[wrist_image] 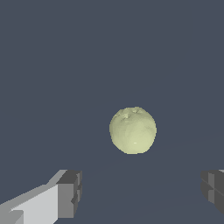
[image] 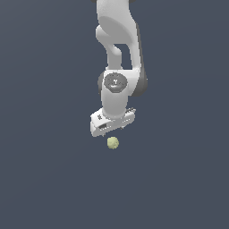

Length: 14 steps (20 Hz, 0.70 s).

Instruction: Pick up the object and move it to a goal position.

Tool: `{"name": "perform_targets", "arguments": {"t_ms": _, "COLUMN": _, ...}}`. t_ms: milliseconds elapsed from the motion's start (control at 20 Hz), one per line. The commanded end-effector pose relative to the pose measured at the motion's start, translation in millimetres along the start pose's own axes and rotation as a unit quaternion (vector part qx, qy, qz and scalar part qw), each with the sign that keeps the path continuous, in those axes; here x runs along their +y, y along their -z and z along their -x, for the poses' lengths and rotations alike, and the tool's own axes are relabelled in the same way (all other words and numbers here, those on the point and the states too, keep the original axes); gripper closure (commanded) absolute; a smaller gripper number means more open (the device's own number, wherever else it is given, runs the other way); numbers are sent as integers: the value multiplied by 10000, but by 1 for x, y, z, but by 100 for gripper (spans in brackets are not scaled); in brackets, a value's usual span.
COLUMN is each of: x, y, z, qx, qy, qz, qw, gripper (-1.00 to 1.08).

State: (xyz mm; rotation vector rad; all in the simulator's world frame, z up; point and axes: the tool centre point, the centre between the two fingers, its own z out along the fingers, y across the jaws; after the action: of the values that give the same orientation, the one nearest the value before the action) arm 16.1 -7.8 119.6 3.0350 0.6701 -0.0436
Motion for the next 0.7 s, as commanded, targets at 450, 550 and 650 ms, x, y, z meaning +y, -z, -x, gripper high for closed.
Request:
{"name": "perform_targets", "arguments": {"t_ms": 450, "x": 7, "y": -24, "z": -15, "qx": 137, "qy": 1231, "qz": -79, "qw": 9923, "gripper": -92}}
{"name": "perform_targets", "arguments": {"t_ms": 550, "x": 8, "y": -27, "z": -17, "qx": 155, "qy": 1359, "qz": -87, "qw": 9906, "gripper": -92}}
{"name": "perform_targets", "arguments": {"t_ms": 650, "x": 8, "y": -29, "z": -18, "qx": 169, "qy": 1460, "qz": -93, "qw": 9891, "gripper": -92}}
